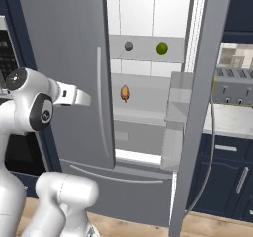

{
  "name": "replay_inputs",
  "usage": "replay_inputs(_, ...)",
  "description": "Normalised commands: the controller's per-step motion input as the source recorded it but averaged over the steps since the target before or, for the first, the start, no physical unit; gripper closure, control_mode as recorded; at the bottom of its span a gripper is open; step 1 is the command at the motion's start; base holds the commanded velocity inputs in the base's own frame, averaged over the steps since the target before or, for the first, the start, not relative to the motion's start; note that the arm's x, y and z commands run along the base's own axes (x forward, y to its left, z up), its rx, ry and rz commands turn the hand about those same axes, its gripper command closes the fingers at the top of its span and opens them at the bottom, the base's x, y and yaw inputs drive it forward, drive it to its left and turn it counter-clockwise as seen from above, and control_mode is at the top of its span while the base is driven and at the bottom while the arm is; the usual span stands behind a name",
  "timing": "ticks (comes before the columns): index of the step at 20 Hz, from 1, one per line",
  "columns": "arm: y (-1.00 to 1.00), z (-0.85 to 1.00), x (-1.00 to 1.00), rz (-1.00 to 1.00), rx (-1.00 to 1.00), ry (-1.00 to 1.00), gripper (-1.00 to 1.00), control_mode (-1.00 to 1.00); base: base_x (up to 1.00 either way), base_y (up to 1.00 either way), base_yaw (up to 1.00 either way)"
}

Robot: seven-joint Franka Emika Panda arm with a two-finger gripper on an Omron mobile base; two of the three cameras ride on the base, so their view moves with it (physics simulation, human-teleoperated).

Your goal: Gather the eggplant and lime from the fridge and place them on a tray on the dining counter. Then gather the chicken drumsticks from the fridge and place them on the other tray.

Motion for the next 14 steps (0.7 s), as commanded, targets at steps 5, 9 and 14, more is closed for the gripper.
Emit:
replay_inputs(5,0.02,-0.03,0.45,-0.02,0.00,0.00,-1.00,-1.00,0.00,0.00,0.00)
replay_inputs(9,0.03,-0.16,0.42,0.00,0.00,0.00,-1.00,-1.00,0.00,0.00,0.00)
replay_inputs(14,0.03,-0.18,0.45,0.00,0.00,0.00,-1.00,-1.00,0.00,0.00,0.00)
